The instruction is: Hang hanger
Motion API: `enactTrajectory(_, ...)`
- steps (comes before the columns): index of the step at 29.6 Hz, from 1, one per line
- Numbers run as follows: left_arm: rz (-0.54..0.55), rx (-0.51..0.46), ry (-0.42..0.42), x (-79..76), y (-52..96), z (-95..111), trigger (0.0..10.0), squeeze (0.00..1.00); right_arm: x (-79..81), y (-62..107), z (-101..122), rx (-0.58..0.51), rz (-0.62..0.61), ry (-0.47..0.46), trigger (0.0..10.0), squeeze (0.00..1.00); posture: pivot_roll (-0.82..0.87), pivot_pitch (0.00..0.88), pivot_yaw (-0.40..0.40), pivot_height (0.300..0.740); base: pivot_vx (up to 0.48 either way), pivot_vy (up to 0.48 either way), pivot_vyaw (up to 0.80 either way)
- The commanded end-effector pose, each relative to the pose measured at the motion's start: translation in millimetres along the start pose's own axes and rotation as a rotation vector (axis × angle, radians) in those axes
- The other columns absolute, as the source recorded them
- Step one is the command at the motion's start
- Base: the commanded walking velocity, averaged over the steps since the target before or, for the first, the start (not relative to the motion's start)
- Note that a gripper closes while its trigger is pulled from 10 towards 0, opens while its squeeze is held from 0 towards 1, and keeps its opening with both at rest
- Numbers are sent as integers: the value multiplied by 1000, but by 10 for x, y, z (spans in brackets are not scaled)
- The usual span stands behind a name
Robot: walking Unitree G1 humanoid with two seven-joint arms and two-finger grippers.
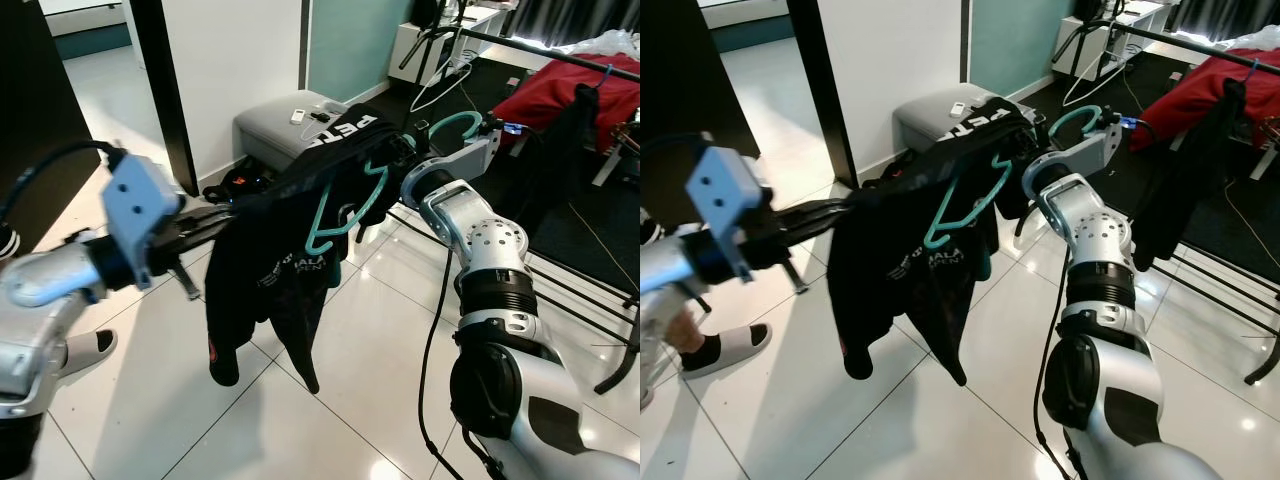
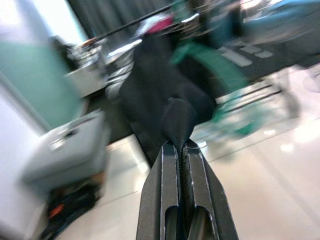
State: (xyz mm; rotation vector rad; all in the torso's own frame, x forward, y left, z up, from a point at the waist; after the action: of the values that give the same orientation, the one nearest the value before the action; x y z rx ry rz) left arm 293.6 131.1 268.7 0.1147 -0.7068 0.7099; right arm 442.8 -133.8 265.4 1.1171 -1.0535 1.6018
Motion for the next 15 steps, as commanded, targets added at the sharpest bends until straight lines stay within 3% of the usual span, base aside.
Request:
enactTrajectory(1,-55,-73,2,-184,-159,187,10000,0,1,13,126,-73,-3,8,10000,0,30,72,-95,740,0,0,0)
enactTrajectory(2,-55,-73,2,-184,-159,187,10000,0,1,13,126,-73,-3,8,10000,0,30,72,-95,740,0,0,0)
enactTrajectory(3,-114,-150,34,-408,-322,346,10000,0,-3,-6,94,-82,-7,30,10000,0,30,71,-97,740,0,0,0)
enactTrajectory(5,-114,-150,34,-408,-322,346,10000,0,-3,-6,94,-82,-7,30,10000,0,30,71,-97,740,0,0,0)
enactTrajectory(8,-165,-205,54,-589,-439,468,10000,0,5,-25,111,-115,-12,32,10000,0,31,66,-96,740,0,0,0)
enactTrajectory(11,-187,-226,63,-673,-484,515,10000,0,6,-35,153,-147,-22,18,10000,0,32,65,-96,740,0,0,0)
enactTrajectory(12,-213,-235,71,-775,-515,541,10000,0,3,-48,234,-194,-39,-18,10000,0,35,62,-95,740,0,0,0)
enactTrajectory(15,-219,-225,69,-804,-511,527,10000,0,10,-54,265,-203,-38,-44,10000,0,38,61,-95,740,0,0,0)
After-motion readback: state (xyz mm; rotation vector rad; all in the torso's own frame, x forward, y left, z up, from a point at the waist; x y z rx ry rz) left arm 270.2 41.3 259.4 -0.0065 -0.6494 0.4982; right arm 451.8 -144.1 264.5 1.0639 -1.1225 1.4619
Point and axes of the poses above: a point about 5 cm out from each wrist's last joint towards the gripper, its own y axis pointing back from the gripper into the wrist, its own z axis along the axis of the wrist's last joint, x = y × z, the point moved 4 cm from there along -y, pointing out of the wrist towards the gripper, and after that the axes turned 10 degrees about -y, right-handed, at the moved point
